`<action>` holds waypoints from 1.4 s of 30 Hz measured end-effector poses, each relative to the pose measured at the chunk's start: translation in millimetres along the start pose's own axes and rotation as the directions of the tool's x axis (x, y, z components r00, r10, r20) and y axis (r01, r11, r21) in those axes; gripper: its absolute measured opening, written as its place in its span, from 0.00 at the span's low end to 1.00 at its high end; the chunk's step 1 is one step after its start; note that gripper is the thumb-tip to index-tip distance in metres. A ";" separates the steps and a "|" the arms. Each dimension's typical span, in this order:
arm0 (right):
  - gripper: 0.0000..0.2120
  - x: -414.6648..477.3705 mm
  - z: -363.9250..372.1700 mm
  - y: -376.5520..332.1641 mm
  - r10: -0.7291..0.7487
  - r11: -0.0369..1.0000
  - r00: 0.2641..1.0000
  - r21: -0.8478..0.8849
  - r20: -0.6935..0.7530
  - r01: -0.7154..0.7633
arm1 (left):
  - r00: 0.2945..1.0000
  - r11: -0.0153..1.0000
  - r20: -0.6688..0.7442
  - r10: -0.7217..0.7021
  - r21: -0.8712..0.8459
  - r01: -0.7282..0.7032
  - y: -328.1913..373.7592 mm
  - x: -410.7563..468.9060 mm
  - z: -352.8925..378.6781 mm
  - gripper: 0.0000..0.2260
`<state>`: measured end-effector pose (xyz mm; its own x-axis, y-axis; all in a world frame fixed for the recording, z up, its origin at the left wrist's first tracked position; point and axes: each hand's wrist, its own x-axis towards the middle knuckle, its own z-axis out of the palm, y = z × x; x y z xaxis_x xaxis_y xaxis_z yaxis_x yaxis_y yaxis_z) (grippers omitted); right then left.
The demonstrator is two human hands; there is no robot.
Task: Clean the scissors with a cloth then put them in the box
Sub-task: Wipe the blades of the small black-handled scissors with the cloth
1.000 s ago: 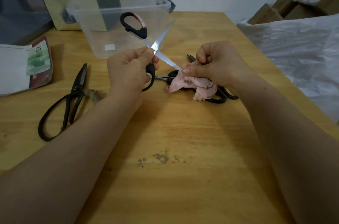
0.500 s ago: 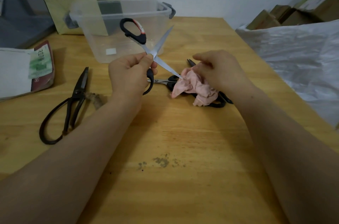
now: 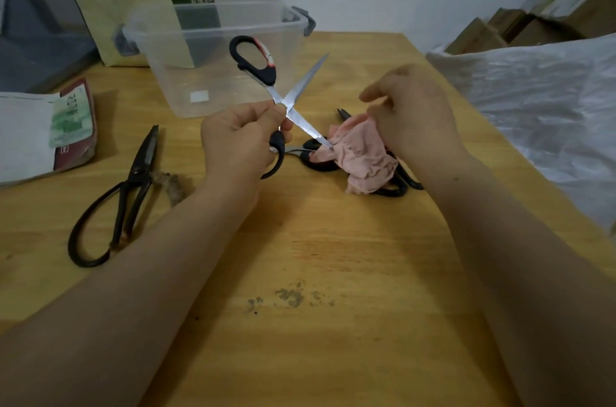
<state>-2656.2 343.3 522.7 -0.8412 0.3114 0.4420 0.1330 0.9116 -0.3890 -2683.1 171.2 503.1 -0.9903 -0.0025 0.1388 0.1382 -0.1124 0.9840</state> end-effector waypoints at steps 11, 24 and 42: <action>0.07 -2.8 2.7 -5.2 -0.052 0.952 0.990 0.293 -0.129 0.088 | 1.000 1.000 0.020 0.017 -0.023 -0.016 0.0 -0.9 1.5 0.09; 0.07 -16.8 4.7 -28.3 0.025 0.414 0.935 0.847 0.354 -0.332 | 0.998 0.997 0.065 -0.014 -0.077 0.019 -1.2 -4.9 5.7 0.03; 0.07 -14.5 9.0 -20.4 -0.030 0.442 0.884 0.800 0.466 -0.406 | 0.995 0.997 0.097 -0.014 -0.071 0.021 -1.1 -12.7 10.2 0.07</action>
<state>-2651.4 317.8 517.0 -0.9920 0.1231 0.0263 -0.0188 0.0615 -0.9979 -2670.6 181.5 501.4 -0.9863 0.0953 0.1347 0.1157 -0.1825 0.9764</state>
